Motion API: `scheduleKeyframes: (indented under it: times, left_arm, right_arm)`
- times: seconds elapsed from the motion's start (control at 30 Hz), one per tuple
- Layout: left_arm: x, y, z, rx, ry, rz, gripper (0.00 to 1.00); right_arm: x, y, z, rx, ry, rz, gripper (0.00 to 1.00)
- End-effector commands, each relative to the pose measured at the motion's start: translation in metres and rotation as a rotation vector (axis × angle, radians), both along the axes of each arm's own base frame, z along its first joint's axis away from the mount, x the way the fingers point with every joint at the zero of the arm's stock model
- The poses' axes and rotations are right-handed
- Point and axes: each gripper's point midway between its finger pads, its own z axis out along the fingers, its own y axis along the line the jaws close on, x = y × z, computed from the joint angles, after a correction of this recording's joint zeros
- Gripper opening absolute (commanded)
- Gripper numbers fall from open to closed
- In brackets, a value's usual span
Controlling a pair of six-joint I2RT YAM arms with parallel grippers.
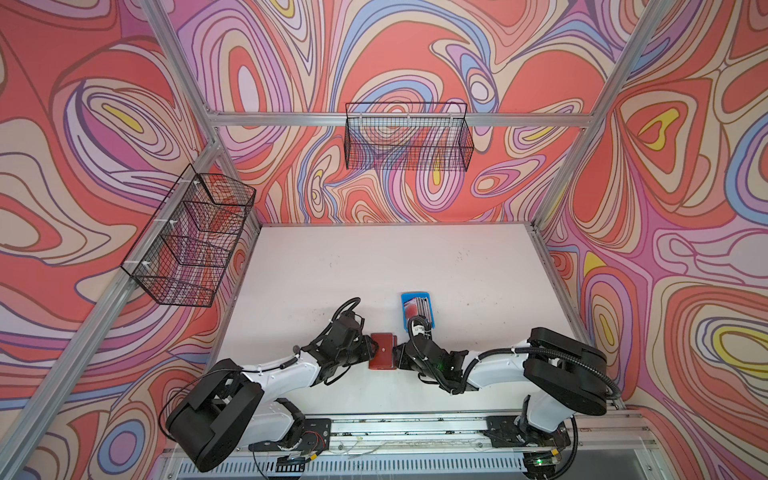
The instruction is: Put the credit cards into the card holder
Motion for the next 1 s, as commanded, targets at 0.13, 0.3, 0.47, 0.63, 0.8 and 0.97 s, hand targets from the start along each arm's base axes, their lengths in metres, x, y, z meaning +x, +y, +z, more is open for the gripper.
scheduleKeyframes:
  times: [0.13,0.3,0.47,0.63,0.8,0.97]
  left_arm:
    - [-0.022,0.028,-0.021,0.198,0.116,0.017,0.37]
    - [-0.023,0.021,-0.021,0.180,0.121,-0.008,0.38]
    - [-0.025,0.013,-0.029,0.170,0.148,-0.035,0.38]
    - [-0.024,0.012,-0.032,0.172,0.156,-0.027,0.37]
    - [-0.023,0.014,-0.031,0.173,0.152,-0.019,0.37]
    - [-0.024,0.014,-0.030,0.172,0.151,-0.016,0.37]
  right_arm:
    - [0.000,-0.021,0.006,-0.032,-0.009,-0.062,0.12]
    - [0.000,-0.029,0.014,-0.046,-0.018,-0.078,0.20]
    - [-0.002,-0.038,0.020,-0.053,-0.023,-0.095,0.25]
    - [-0.003,-0.039,0.024,-0.040,-0.023,-0.093,0.19]
    - [-0.004,-0.032,0.025,-0.036,-0.021,-0.068,0.18]
    - [-0.003,-0.025,0.024,-0.041,-0.019,-0.049,0.18]
